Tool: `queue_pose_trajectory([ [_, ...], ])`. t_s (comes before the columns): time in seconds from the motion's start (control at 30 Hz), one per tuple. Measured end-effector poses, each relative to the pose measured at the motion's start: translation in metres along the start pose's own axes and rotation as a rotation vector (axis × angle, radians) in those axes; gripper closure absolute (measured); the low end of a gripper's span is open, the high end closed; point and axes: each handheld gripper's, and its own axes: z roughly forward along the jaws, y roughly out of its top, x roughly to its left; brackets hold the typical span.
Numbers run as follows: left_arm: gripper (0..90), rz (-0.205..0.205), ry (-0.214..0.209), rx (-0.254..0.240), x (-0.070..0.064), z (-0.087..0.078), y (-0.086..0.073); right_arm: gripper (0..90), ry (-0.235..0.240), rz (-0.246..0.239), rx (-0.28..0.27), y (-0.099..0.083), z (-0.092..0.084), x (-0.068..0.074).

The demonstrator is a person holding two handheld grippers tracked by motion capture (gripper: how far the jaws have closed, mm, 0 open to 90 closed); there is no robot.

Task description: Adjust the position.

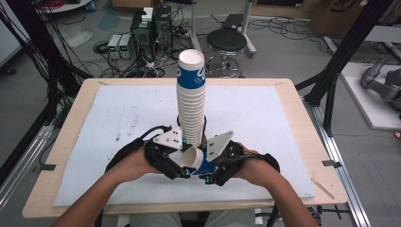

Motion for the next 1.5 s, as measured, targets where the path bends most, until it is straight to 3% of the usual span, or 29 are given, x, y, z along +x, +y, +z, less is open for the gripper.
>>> queue_pose_trajectory([
  [0.3, 27.4, 0.015, 0.005, 0.034, -0.002, 0.007, 0.005, 27.7, -0.005, -0.006, 0.033, 0.001, 0.005, 0.001],
  [0.4, 26.1, 0.006, 0.005, 0.024, -0.002, 0.009, 0.004, 28.6, -0.005, 0.006, 0.032, -0.001, 0.005, 0.000],
  [0.53, 22.6, -0.011, 0.000, -0.028, -0.002, 0.009, -0.001, 28.5, 0.007, 0.040, 0.013, -0.004, 0.005, 0.000],
  [0.73, 18.1, -0.076, 0.021, -0.194, 0.001, -0.004, -0.012, 28.4, 0.017, 0.076, -0.015, -0.018, 0.005, -0.003],
  [0.9, 18.0, -0.133, 0.086, -0.320, 0.003, -0.020, -0.028, 28.2, -0.002, 0.157, -0.119, -0.038, -0.001, -0.007],
  [1.1, 17.9, -0.209, 0.174, -0.463, 0.008, -0.037, -0.058, 28.1, -0.043, 0.251, -0.273, -0.066, -0.011, -0.008],
  [1.27, 17.8, -0.253, 0.253, -0.538, 0.011, -0.046, -0.082, 27.7, -0.092, 0.312, -0.381, -0.087, -0.020, -0.005],
  [1.5, 17.8, -0.284, 0.322, -0.565, 0.013, -0.050, -0.105, 27.7, -0.158, 0.328, -0.432, -0.103, -0.029, 0.001],
])
